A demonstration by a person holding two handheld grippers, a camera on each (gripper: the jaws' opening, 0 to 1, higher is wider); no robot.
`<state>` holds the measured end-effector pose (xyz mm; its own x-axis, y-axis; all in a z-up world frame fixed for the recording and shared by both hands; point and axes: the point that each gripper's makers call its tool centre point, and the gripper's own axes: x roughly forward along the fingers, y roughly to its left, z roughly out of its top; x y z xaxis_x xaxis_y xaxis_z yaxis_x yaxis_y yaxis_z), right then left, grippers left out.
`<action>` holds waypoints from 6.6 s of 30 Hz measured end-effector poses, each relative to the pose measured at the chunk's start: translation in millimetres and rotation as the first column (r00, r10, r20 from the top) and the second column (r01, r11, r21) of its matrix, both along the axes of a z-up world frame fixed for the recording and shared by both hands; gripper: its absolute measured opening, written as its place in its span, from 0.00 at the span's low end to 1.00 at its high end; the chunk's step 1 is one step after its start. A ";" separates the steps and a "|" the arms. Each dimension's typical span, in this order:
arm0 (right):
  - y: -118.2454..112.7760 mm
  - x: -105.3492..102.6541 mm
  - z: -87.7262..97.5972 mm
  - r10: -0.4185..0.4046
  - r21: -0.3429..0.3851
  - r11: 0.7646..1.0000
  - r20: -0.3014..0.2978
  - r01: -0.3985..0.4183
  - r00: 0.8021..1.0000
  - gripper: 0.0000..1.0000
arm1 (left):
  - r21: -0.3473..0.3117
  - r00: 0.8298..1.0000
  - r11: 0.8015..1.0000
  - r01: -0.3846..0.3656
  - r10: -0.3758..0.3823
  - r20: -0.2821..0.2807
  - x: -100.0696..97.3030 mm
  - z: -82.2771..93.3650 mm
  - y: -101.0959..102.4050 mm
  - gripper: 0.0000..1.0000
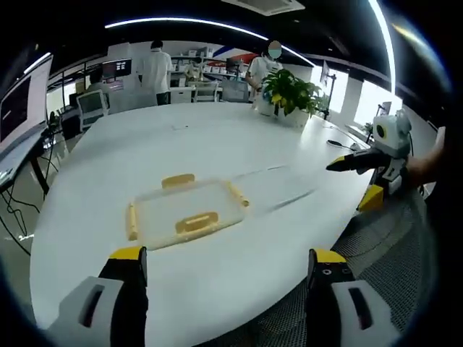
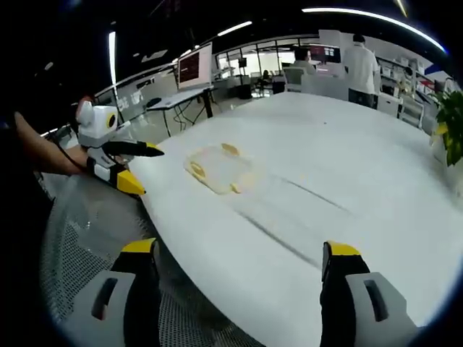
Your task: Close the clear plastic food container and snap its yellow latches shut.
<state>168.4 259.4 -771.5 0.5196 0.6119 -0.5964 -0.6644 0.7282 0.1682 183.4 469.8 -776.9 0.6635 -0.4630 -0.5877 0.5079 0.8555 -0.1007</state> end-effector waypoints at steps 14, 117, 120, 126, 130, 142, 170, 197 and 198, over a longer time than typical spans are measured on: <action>6.5 0.7 18.9 0.047 0.061 0.997 0.070 -0.051 0.996 0.86 | -0.010 0.999 0.999 -0.039 0.039 0.024 5.4 10.0 8.1 0.86; 120.5 115.0 -42.9 0.525 -0.361 0.756 -0.163 -0.546 0.835 0.66 | 0.289 0.696 0.633 0.718 -0.650 -0.307 107.3 -55.6 80.3 0.60; 118.4 116.1 -48.0 0.538 -0.376 0.732 -0.192 -0.568 0.821 0.61 | 0.292 0.686 0.621 0.727 -0.657 -0.312 112.7 -57.3 78.5 0.59; 116.8 117.9 -57.6 0.565 -0.409 0.686 -0.220 -0.601 0.795 0.62 | 0.340 0.648 0.554 0.760 -0.685 -0.332 122.7 -60.9 81.6 0.58; 117.8 120.1 -61.6 0.581 -0.427 0.660 -0.231 -0.618 0.780 0.60 | 0.344 0.626 0.526 0.778 -0.697 -0.349 126.9 -64.5 80.8 0.57; 116.6 121.7 -76.1 0.609 -0.463 0.586 -0.290 -0.665 0.738 0.53 | 0.348 0.560 0.449 0.823 -0.746 -0.362 125.3 -69.9 70.2 0.45; 118.7 109.4 -50.4 0.632 -0.449 0.572 -0.292 -0.687 0.718 0.36 | 0.341 0.532 0.421 0.841 -0.762 -0.370 110.6 -44.5 76.3 0.33; 122.0 113.8 -3.7 0.639 -0.465 0.577 -0.254 -0.672 0.725 0.35 | 0.372 0.548 0.426 0.825 -0.766 -0.336 117.4 -2.1 76.2 0.33; 121.7 113.4 -3.6 0.640 -0.467 0.575 -0.254 -0.671 0.725 0.35 | 0.374 0.547 0.424 0.825 -0.766 -0.337 116.8 -2.2 75.7 0.33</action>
<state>281.8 381.1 -775.2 0.0570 0.3804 -0.9231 -0.9964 0.0798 -0.0286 300.2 545.5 -779.1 0.0654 -0.4217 -0.9044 0.9978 0.0224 0.0617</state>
